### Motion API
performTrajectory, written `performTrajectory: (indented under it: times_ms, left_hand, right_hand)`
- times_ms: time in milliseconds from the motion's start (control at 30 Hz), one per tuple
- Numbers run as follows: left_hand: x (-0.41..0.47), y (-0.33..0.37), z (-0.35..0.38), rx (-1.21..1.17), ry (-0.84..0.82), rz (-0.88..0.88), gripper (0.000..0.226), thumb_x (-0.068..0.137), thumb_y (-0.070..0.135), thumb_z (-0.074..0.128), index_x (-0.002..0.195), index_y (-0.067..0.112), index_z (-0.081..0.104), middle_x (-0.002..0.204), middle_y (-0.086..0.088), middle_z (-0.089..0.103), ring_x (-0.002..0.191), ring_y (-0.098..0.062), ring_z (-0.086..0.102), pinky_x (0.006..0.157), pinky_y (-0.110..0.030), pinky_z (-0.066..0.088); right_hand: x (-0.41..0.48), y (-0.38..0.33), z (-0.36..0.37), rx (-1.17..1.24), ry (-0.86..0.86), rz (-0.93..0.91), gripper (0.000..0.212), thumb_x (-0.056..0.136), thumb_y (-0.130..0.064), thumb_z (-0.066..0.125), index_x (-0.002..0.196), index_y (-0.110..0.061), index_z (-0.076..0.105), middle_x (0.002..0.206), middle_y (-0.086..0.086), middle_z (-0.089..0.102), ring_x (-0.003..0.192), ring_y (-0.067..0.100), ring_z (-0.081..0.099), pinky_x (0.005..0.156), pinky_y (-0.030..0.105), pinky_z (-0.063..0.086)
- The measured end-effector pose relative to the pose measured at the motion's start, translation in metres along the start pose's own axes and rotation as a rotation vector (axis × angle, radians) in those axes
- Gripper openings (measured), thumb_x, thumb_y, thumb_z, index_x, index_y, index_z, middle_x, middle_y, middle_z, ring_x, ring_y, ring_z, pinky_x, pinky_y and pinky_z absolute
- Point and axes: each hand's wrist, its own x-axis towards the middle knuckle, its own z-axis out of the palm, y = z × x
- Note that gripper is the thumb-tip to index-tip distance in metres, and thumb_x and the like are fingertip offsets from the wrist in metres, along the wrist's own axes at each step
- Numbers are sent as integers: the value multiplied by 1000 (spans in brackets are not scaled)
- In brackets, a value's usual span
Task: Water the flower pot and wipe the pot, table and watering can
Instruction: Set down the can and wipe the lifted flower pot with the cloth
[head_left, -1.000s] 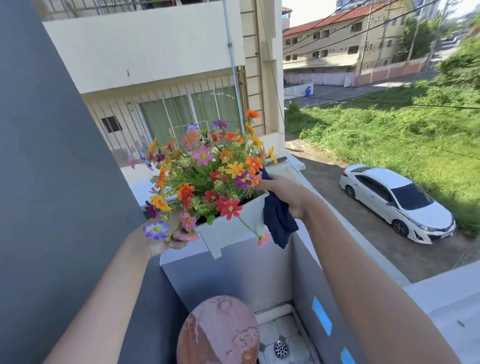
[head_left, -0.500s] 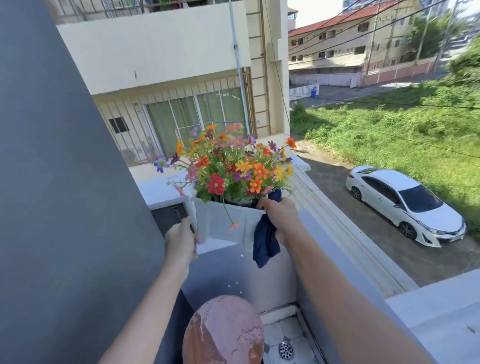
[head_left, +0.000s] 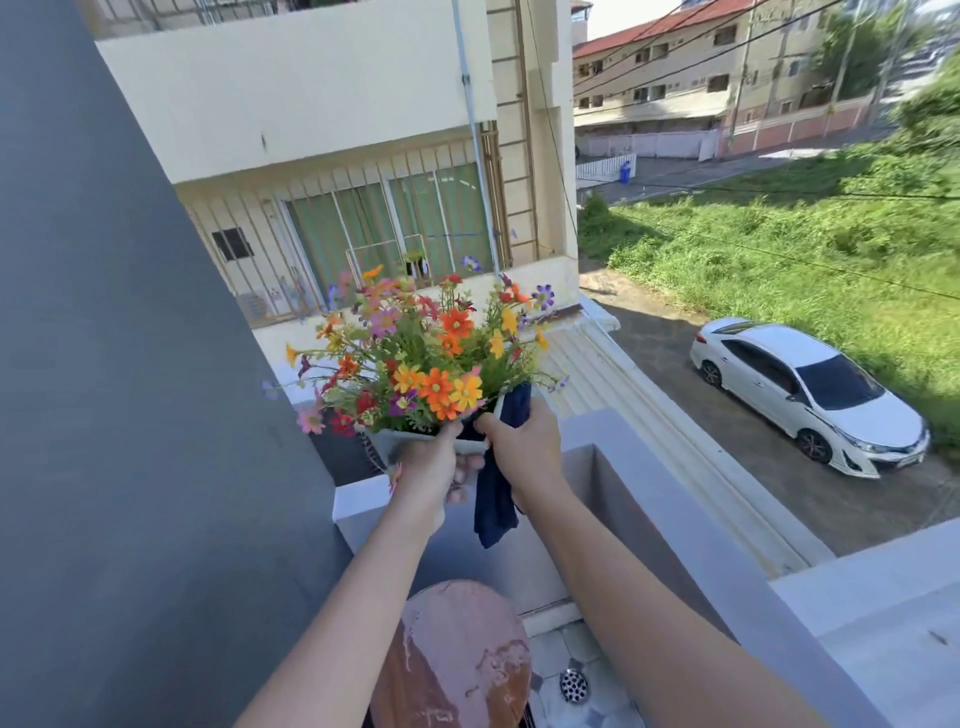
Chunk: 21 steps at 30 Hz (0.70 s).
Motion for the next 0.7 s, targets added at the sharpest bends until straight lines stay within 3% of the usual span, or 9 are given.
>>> performTrajectory:
  times_ms: [133,267,333,433,567,700]
  left_hand:
    - [20,10,-18,-93,1,-27,33,103,25,48,112,0,68,80,-16,73,48,-10,38,45,-24,29]
    - [29,20,-34,-134,-7,-39,23,102,21,47,105,3,62,74,-12,68,47,-10,37,45,-23,28]
    - [24,22,-37,-77,-24,-39,15,95,18,53,93,5,62,70,-12,66,47,-12,36,45,-23,27]
    - [19,31,-39,-95,-25,-9,16,94,15,53,90,4,65,77,-16,69,48,-11,41,43,-24,29]
    - [12,40,-42,-80,-9,14,24,97,16,49,94,4,69,78,-13,68,47,-11,39,43,-24,28]
    - [7,46,-46,-105,-4,48,23,101,17,49,105,0,64,83,-23,72,47,-9,42,43,-23,32]
  right_hand:
    - [0,-4,-1,50,-66,-19,24,95,-32,69,82,-14,59,76,4,61,69,18,57,64,34,40]
    - [-11,-4,-7,169,-231,-8,11,96,-16,55,97,-7,62,81,9,58,72,20,52,60,33,37]
    - [-19,7,-8,189,-266,-56,16,96,-12,55,107,-9,66,90,10,64,78,20,56,65,34,43]
    - [-28,35,-2,83,-221,-216,21,99,-12,58,115,-16,71,104,-1,71,96,15,63,85,36,48]
    - [-31,54,8,42,-133,-316,27,101,-13,59,123,-18,73,119,-10,70,113,13,62,98,40,47]
    - [-2,20,10,79,-66,-300,21,102,-12,58,112,-17,75,108,1,70,99,15,63,85,35,48]
